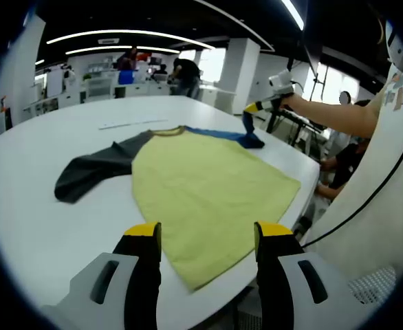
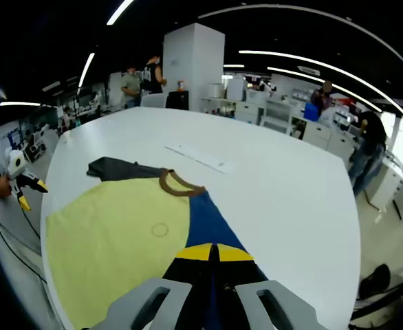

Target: Fold the garment on the visible template until the final outline fits inside the template.

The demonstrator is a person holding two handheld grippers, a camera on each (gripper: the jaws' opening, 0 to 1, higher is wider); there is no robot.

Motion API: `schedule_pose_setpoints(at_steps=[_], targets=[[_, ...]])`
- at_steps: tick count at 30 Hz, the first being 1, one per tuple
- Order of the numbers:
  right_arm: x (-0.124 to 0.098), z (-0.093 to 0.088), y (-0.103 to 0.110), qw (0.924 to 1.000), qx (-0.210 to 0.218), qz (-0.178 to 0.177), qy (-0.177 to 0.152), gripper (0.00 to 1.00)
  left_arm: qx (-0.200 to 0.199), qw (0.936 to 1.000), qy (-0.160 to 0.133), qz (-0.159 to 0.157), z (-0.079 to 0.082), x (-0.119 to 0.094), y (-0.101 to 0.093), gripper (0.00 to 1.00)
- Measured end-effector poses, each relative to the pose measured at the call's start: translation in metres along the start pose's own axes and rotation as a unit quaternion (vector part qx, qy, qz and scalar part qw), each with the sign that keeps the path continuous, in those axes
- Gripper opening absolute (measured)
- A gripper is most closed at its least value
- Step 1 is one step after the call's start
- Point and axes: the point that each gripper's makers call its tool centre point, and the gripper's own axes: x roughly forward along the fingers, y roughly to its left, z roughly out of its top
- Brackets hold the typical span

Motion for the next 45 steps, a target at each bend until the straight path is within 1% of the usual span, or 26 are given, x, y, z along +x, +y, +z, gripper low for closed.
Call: schedule_pose_setpoints(at_steps=[3, 10, 19, 28, 33, 45], targets=[[0.005, 0.004, 0.007, 1.0000, -0.005, 0.007, 0.001, 0.00, 0.000, 1.0000, 0.000, -0.001, -0.001, 0.000, 0.001, 0.51], [0.015, 0.014, 0.014, 0.9997, -0.014, 0.019, 0.000, 0.00, 0.000, 1.0000, 0.000, -0.002, -0.002, -0.001, 0.003, 0.51], [0.029, 0.028, 0.029, 0.9990, -0.025, 0.036, -0.004, 0.00, 0.005, 1.0000, -0.002, -0.004, 0.000, -0.003, 0.005, 0.52], [0.038, 0.043, 0.043, 0.9980, -0.036, 0.052, -0.005, 0.00, 0.025, 0.9996, 0.011, -0.005, -0.006, -0.002, 0.004, 0.51], [0.042, 0.054, 0.052, 0.9973, -0.039, 0.061, -0.010, 0.00, 0.032, 0.9994, 0.011, -0.003, -0.005, -0.003, 0.004, 0.51], [0.057, 0.074, 0.082, 0.9936, -0.070, 0.088, -0.007, 0.00, 0.027, 0.9996, 0.009, -0.004, -0.005, -0.004, 0.005, 0.51]])
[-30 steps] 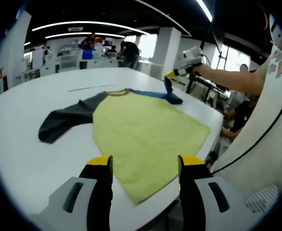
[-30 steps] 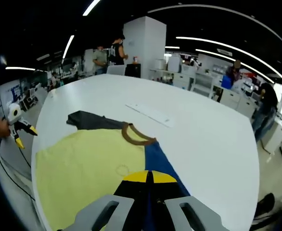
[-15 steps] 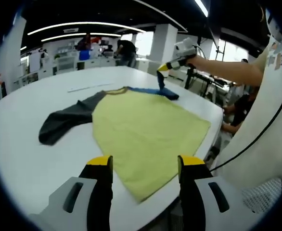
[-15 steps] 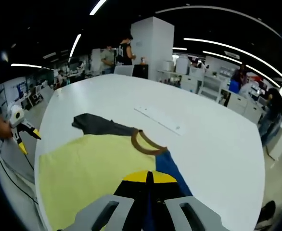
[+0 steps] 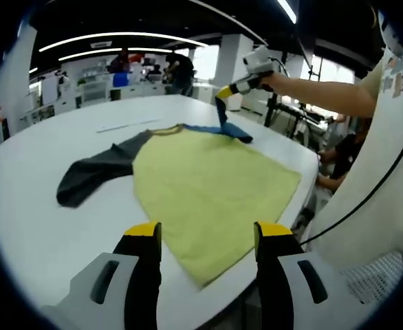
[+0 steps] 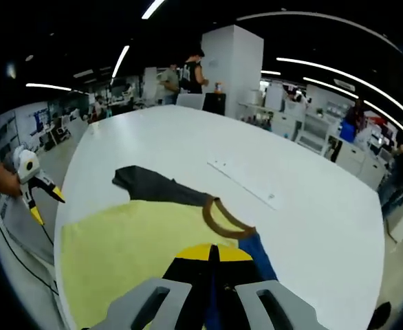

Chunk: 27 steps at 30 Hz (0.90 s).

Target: Fold the garment on the visible template until the final outline fits inside the template.

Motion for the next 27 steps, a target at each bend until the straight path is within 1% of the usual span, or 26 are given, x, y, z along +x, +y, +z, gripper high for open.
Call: schedule_pose_setpoints(at_steps=[11, 17, 27], targets=[[0.020, 0.022, 0.023, 0.9993, -0.026, 0.025, 0.000, 0.00, -0.003, 1.0000, -0.006, 0.000, 0.001, -0.001, 0.001, 0.51], [0.034, 0.034, 0.036, 0.9986, -0.034, 0.041, -0.003, 0.00, -0.005, 1.0000, -0.007, -0.001, 0.001, -0.001, 0.001, 0.51], [0.057, 0.050, 0.056, 0.9969, -0.047, 0.064, -0.004, 0.00, -0.011, 0.9999, -0.010, -0.002, 0.001, -0.001, 0.002, 0.50]])
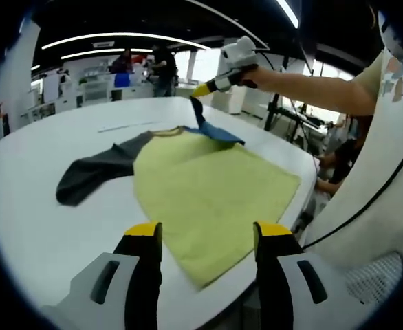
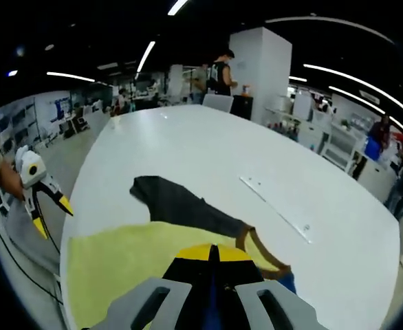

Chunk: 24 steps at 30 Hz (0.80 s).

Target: Fold the garment on the visible template until the final outline fits inside the template.

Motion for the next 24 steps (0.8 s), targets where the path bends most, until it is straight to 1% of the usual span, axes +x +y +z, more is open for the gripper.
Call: schedule_pose_setpoints(at_steps=[5, 11, 14, 24], targets=[[0.013, 0.008, 0.007, 0.9999, -0.007, 0.012, 0.001, 0.00, -0.001, 1.0000, -0.002, -0.001, 0.000, 0.000, 0.000, 0.50], [0.024, 0.015, 0.015, 0.9996, -0.015, 0.022, 0.001, 0.00, -0.008, 0.9999, -0.006, 0.003, -0.001, -0.002, 0.006, 0.50], [0.029, 0.018, 0.018, 0.9995, -0.012, 0.028, -0.002, 0.00, -0.012, 0.9999, -0.009, 0.004, -0.001, -0.002, 0.007, 0.50], [0.048, 0.019, 0.031, 0.9991, -0.009, 0.042, 0.002, 0.00, -0.013, 0.9999, -0.009, 0.002, -0.002, -0.001, 0.007, 0.50]])
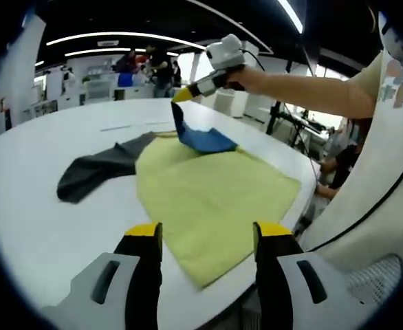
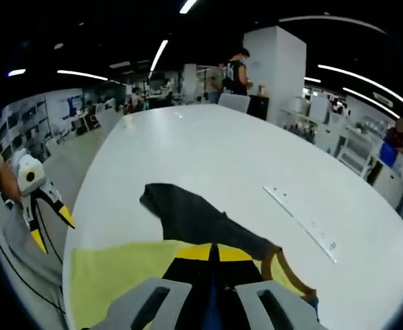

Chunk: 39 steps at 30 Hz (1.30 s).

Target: Fold the garment on the visible template until the final outline fits inside the template.

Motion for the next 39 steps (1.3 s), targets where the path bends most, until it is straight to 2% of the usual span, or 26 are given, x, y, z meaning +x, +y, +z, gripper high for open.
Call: schedule_pose_setpoints(at_steps=[20, 39], targets=[[0.042, -0.018, 0.013, 0.9992, 0.008, 0.025, 0.030, 0.00, -0.010, 0.9999, -0.004, 0.001, 0.000, -0.001, 0.002, 0.50], [0.072, -0.035, 0.010, 0.9979, 0.025, 0.034, 0.049, 0.00, -0.021, 0.9998, -0.004, 0.004, -0.004, -0.002, 0.007, 0.50]])
